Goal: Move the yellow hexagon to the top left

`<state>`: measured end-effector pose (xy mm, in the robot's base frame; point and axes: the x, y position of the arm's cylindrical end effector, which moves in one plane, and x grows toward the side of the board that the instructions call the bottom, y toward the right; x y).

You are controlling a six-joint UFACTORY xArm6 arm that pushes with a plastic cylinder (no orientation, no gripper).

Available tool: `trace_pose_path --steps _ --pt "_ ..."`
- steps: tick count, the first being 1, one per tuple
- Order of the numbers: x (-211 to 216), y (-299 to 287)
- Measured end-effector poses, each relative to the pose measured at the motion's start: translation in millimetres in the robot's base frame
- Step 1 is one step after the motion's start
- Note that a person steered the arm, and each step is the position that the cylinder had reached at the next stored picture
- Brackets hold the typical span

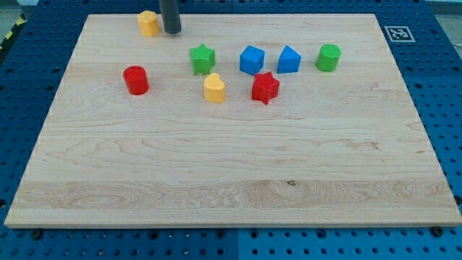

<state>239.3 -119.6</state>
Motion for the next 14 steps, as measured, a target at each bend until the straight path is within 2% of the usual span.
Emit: trace_pose_path --steps 3,6,11,13,14 --pt "-13 -23" --pt "8 -26" --pt "-22 -77" --pt "-48 -66" --pt "-48 -66"
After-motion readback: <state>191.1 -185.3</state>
